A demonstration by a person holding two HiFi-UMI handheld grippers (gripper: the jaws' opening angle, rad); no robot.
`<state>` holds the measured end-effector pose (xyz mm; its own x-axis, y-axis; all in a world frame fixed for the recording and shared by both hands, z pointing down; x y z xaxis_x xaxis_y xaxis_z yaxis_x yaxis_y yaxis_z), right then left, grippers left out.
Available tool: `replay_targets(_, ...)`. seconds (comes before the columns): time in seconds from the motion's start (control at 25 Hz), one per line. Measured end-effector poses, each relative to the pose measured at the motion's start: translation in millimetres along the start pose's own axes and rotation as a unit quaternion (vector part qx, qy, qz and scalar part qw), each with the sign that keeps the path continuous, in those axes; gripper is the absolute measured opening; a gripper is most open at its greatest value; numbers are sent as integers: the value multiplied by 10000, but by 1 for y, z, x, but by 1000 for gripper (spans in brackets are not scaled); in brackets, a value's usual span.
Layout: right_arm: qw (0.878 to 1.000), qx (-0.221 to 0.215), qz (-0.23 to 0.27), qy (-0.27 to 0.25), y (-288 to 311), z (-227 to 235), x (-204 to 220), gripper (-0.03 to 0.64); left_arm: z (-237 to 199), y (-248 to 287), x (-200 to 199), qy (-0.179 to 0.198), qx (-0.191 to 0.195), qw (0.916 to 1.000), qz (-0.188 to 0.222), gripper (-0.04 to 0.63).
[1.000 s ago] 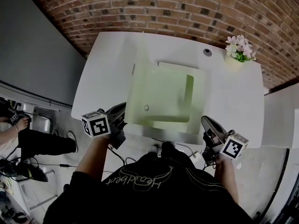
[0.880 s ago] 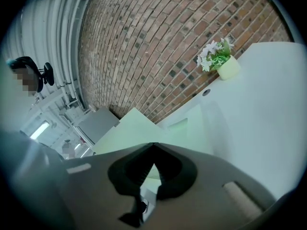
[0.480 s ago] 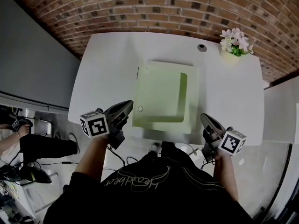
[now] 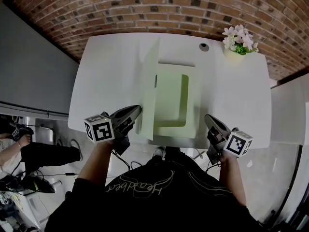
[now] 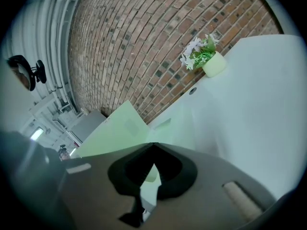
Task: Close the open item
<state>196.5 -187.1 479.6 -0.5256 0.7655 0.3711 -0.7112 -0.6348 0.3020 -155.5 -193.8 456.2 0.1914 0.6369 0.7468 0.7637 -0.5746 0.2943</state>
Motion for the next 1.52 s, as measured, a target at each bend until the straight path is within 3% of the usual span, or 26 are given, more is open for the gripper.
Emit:
replay_targets(0.6,9999,-60,69,71,-5,-10,-11,3,16,29,12,-7,188,9987,-473,2)
replay_targets(1.04,9999,-50,-83,124,6,14,-11,3,22,47,20,38,229,9964,-821,2)
replay_targets(1.52,9990,-144,-339,251,21,26,-13,3,28,67,28,494,60,9896,-1351,2)
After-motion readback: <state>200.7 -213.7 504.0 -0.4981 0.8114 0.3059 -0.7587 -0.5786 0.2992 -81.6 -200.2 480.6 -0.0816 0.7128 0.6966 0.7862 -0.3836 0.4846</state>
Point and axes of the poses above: the fingertips, and each gripper's own axes: y forward along the fingers, z to its right, x out of its underside, the point moved 6 cm from there along -y, backward along the fingers, and after that the axes turned 13 degrees about y, right-handed, at the moved point
